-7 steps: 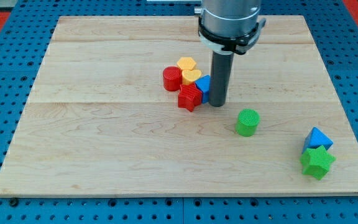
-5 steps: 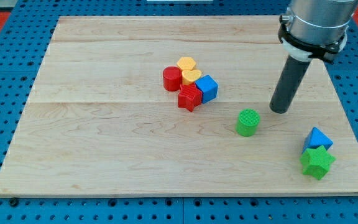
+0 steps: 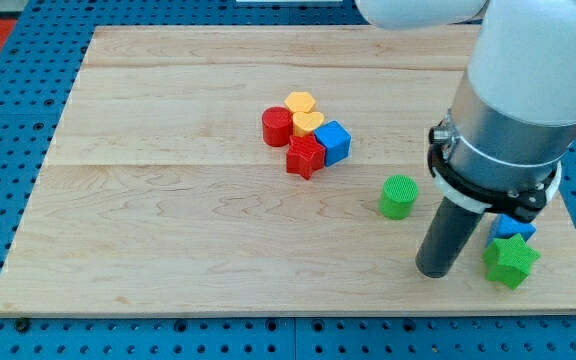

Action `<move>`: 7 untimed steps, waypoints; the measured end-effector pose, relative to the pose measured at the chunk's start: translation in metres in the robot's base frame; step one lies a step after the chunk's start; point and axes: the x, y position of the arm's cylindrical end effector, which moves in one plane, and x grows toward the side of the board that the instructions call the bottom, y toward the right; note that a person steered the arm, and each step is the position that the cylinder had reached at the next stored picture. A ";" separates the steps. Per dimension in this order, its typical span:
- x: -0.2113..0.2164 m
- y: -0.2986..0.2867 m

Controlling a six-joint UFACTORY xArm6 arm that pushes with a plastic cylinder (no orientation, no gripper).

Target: Move the green circle into the yellow hexagon

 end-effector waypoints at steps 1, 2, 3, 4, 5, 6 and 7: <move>-0.029 -0.003; -0.083 -0.003; -0.134 -0.003; -0.172 -0.004; -0.178 0.006; -0.132 0.021; -0.129 0.011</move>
